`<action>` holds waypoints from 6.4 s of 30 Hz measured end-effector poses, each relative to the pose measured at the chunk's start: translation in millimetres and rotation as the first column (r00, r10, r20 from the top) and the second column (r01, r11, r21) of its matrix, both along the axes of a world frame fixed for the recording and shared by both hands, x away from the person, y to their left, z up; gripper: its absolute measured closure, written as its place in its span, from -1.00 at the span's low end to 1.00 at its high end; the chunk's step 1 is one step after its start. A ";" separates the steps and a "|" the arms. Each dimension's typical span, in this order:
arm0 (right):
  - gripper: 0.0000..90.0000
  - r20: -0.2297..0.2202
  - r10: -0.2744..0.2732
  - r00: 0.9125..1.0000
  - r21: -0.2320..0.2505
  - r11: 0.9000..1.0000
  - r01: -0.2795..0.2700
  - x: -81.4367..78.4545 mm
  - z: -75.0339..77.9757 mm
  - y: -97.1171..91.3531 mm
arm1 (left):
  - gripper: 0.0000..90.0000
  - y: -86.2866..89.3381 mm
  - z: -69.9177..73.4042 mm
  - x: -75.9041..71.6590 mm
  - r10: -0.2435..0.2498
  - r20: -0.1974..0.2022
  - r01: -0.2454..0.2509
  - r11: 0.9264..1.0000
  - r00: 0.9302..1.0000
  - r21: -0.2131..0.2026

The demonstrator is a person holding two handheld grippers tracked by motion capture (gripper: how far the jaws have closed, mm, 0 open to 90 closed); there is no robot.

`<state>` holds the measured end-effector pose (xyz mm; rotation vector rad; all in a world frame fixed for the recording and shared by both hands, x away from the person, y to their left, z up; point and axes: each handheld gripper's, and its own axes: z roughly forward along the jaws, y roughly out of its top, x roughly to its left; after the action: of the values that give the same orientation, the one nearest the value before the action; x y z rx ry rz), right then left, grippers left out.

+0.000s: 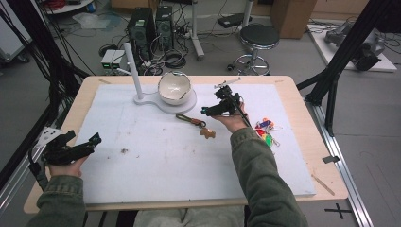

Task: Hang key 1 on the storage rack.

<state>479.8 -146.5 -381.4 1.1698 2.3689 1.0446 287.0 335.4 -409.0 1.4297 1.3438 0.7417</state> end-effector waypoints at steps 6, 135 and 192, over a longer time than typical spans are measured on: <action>-0.98 -0.035 0.017 0.999 -0.008 1.000 -0.018 4.3 -9.9 5.5 | -0.96 -0.3 0.0 0.2 -0.006 0.001 0.006 1.000 1.000 0.001; 0.75 0.014 0.199 0.980 0.108 0.974 -0.200 2.5 89.4 52.1 | -0.96 -4.8 -1.8 5.5 -0.063 -0.011 0.063 0.997 0.998 -0.035; 0.75 0.043 0.338 0.940 0.068 0.938 -0.340 40.9 133.7 181.4 | -0.96 -4.1 -2.9 6.9 -0.067 -0.023 0.066 0.997 0.997 -0.042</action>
<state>520.8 34.9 -247.7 0.7730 2.5852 1.2569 293.9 331.3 -411.9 1.4478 1.3168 0.6509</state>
